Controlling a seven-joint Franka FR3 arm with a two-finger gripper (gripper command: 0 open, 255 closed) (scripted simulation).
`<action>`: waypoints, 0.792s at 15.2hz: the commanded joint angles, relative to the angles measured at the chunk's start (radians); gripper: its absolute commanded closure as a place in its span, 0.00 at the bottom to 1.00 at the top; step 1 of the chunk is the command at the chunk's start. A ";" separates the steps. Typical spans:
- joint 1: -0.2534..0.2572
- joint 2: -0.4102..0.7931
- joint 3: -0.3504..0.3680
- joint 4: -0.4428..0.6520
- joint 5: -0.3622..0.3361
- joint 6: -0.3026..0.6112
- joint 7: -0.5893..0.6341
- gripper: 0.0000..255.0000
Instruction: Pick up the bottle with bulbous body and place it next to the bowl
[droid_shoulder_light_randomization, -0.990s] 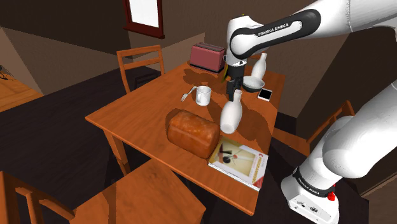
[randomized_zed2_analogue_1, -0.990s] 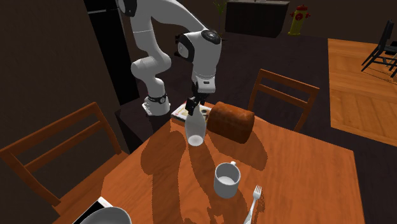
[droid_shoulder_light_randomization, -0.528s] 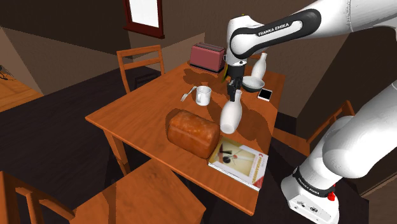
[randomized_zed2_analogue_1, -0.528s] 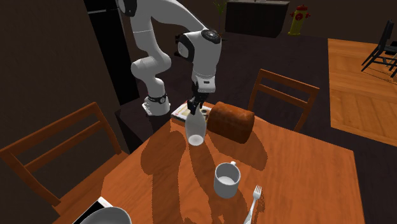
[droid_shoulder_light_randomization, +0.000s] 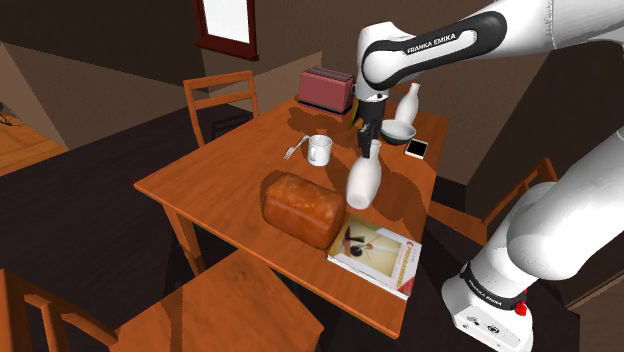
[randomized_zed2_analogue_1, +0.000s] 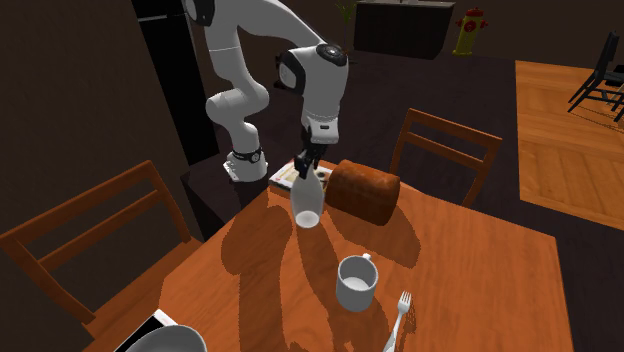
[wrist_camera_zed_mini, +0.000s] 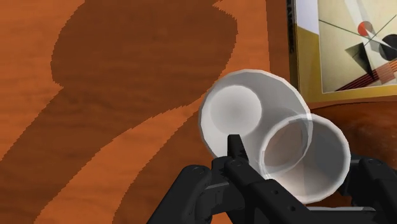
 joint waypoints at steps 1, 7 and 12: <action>0.000 -0.008 0.000 0.015 0.000 -0.024 0.000 1.00; 0.001 -0.030 0.002 0.075 0.000 -0.105 -0.002 1.00; 0.001 -0.041 0.003 0.131 0.000 -0.172 -0.003 1.00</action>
